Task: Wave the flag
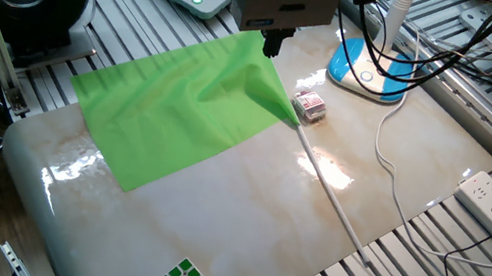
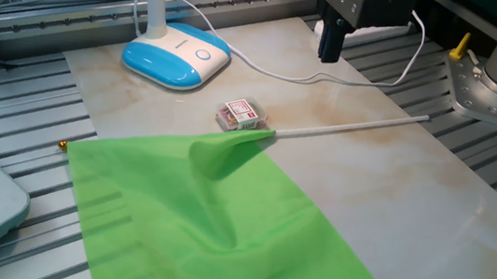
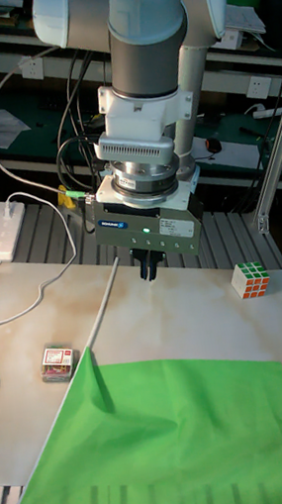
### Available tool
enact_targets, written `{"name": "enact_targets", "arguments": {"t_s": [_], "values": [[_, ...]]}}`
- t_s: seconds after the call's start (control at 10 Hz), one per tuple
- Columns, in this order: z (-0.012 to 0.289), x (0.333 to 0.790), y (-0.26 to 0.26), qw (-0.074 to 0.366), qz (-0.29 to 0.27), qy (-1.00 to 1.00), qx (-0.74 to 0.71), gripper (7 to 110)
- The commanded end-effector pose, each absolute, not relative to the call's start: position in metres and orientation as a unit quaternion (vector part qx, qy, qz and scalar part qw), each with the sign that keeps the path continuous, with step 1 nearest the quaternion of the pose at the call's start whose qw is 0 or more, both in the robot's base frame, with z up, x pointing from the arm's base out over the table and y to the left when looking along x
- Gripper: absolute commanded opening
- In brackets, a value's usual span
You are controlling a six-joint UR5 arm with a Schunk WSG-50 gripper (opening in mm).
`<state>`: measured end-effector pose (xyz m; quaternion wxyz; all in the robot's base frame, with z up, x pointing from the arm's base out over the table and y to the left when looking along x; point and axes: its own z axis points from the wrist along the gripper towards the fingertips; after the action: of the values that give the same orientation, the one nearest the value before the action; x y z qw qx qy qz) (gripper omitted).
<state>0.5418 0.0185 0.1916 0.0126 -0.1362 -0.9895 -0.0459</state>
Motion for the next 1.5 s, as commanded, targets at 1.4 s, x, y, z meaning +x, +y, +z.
{"name": "enact_targets", "arguments": {"t_s": [1.4], "values": [[0.202, 0.536, 0.010, 0.031, -0.034, -0.991, -0.123, 7]]}}
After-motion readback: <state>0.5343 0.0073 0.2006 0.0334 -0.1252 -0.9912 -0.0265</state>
